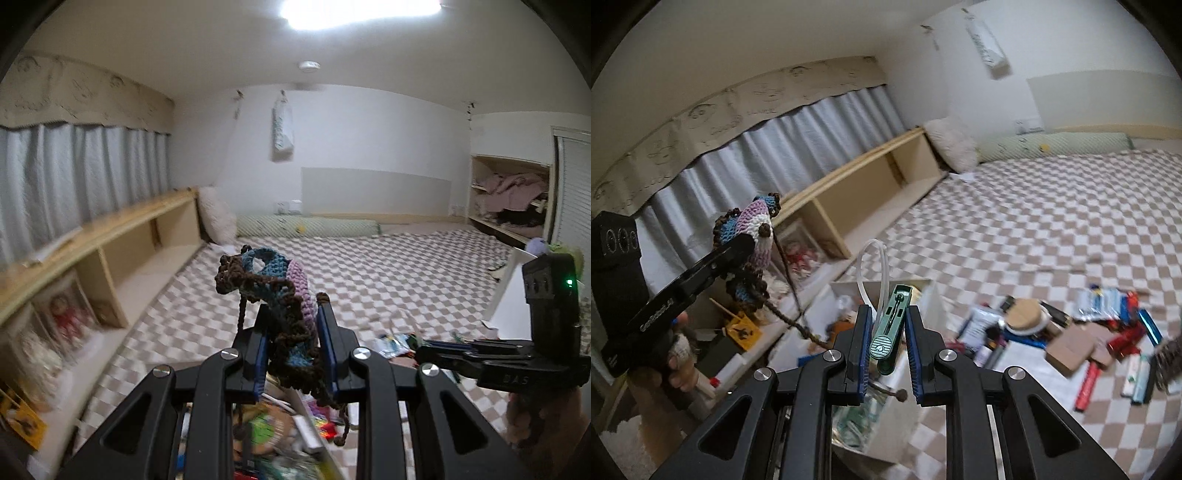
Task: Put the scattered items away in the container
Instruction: 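Carry the knitted pouch and green clothespin with both grippers over the white box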
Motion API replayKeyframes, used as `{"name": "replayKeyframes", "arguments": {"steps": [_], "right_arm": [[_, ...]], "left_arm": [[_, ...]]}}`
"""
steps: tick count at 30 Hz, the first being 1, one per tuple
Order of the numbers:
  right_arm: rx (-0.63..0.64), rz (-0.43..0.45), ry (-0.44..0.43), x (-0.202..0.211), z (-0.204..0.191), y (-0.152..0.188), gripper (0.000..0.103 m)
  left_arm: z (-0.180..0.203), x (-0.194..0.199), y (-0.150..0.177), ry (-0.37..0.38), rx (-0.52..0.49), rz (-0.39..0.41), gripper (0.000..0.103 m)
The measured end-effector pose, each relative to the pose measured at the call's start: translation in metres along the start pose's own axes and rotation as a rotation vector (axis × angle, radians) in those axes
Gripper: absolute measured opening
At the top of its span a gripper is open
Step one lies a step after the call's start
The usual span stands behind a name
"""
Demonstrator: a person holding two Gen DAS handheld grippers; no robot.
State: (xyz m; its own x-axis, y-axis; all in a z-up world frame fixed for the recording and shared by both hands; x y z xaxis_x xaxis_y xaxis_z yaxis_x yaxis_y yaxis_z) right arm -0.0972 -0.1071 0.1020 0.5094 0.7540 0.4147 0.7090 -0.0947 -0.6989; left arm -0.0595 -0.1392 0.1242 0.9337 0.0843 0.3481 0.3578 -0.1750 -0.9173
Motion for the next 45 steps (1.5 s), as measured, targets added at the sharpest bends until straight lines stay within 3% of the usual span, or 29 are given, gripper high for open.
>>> {"name": "replayKeyframes", "arguments": {"steps": [10, 17, 33, 45], "right_arm": [[0.029, -0.029, -0.102, -0.019, -0.047, -0.009, 0.019], [0.059, -0.072, -0.138, -0.036, -0.066, 0.0, 0.019], [0.094, -0.162, -0.153, -0.081, -0.079, 0.02, 0.019], [0.092, -0.222, -0.114, -0.116, -0.069, 0.038, 0.019]], "left_arm": [[-0.066, 0.027, -0.011, -0.153, -0.022, 0.026, 0.025], [-0.092, 0.022, 0.011, -0.194, -0.034, -0.029, 0.025], [-0.108, -0.015, 0.106, -0.158, -0.013, -0.235, 0.025], [-0.096, -0.041, 0.184, -0.115, -0.105, -0.435, 0.025]]}}
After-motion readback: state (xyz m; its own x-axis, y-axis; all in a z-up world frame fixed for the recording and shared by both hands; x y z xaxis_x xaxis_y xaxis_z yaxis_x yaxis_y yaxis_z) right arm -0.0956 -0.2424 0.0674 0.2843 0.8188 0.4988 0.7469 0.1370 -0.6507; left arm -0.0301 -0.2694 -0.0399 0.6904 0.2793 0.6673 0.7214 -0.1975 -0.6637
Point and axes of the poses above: each gripper's, at about its wrist camera, not at the fingertips, and x roughly against the way its jaws point, z to its right, y to its underside, the point moved 10 cm from there along -x, roughly the way its jaws point, and after that the axes turned 10 degrees about -x, right-handed, at the moved point
